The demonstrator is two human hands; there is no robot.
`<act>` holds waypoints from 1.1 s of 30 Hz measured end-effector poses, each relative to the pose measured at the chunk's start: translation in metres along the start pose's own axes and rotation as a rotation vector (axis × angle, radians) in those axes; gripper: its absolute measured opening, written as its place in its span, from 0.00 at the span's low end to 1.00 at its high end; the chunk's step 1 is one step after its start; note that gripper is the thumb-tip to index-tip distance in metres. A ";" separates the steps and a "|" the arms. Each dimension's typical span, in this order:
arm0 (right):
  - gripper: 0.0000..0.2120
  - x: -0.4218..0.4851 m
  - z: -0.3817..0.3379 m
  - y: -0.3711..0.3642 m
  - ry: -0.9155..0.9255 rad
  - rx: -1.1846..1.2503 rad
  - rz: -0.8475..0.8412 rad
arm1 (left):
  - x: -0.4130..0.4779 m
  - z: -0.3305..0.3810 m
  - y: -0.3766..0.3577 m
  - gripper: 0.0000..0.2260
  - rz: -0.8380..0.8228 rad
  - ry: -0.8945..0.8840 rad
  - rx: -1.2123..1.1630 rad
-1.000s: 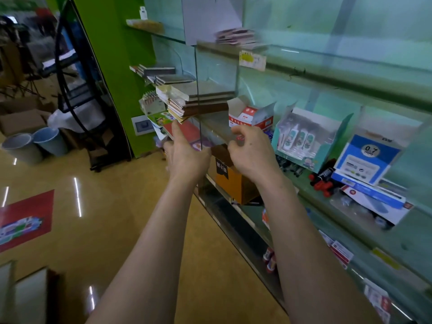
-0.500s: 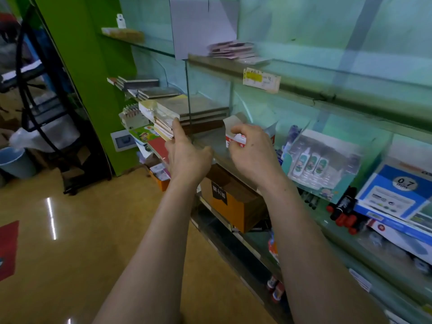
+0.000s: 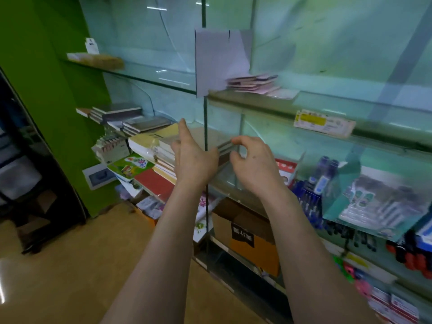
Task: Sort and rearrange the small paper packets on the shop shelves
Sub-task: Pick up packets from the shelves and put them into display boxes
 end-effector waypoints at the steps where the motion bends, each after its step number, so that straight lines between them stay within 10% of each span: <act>1: 0.17 0.004 -0.004 -0.004 -0.002 -0.005 0.016 | 0.008 0.002 0.004 0.40 -0.002 -0.031 0.022; 18: 0.17 0.097 -0.020 0.049 0.100 -0.310 0.207 | 0.094 0.083 -0.026 0.42 -0.192 -0.377 0.094; 26: 0.18 0.158 0.021 0.117 -0.148 -0.388 0.124 | 0.125 0.126 -0.058 0.39 -0.255 -0.486 0.226; 33: 0.28 0.191 0.051 0.115 -0.278 -0.438 -0.162 | 0.138 0.136 -0.085 0.11 -0.109 -0.606 0.579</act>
Point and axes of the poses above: each hand's wrist, its own x-axis towards the middle knuckle, its own y-axis out of the back of the hand, z = x × y, the point moved 3 cm from there along x, towards the middle knuckle, and after that the axes turned 9 degrees about x, right-handed, at the moved point
